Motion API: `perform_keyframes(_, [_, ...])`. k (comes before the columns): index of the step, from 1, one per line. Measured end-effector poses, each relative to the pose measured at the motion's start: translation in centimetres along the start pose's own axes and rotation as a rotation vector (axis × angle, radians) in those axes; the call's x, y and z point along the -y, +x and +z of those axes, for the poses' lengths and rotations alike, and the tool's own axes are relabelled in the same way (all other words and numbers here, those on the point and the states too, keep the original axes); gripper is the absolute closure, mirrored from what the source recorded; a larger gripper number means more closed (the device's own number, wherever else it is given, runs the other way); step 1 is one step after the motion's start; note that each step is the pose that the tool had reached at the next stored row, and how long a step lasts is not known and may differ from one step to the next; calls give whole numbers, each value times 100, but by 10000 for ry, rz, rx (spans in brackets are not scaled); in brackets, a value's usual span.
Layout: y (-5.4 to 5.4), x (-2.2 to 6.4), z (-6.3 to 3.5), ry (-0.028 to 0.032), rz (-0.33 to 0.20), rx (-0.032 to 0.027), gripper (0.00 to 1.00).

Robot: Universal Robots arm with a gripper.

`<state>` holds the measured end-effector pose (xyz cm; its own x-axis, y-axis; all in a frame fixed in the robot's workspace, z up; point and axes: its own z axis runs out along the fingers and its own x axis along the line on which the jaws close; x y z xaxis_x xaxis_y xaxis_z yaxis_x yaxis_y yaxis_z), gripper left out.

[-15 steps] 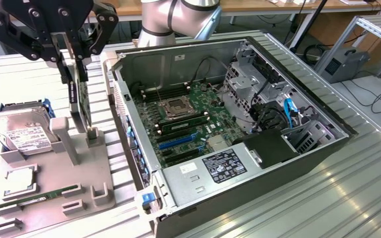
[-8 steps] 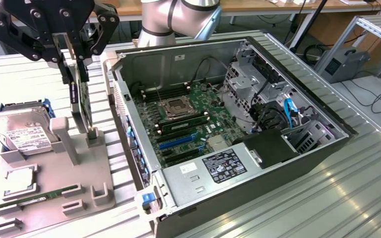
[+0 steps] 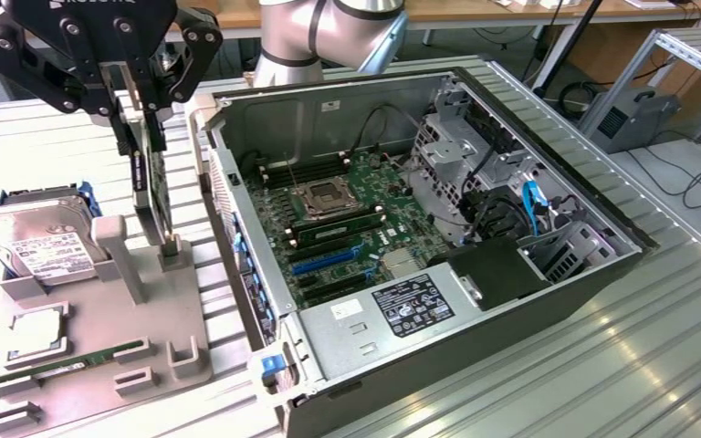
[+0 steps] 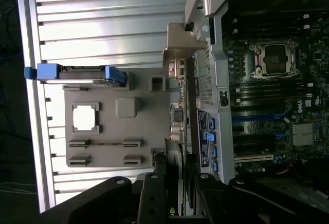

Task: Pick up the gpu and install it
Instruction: 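Pick up the gpu and move the gpu toward the slot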

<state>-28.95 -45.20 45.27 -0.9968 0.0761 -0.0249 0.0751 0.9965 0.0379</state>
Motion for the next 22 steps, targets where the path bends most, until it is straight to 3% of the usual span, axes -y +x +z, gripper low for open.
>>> perform_keyframes(22, [-37, -2, 34, 0, 0, 0, 74])
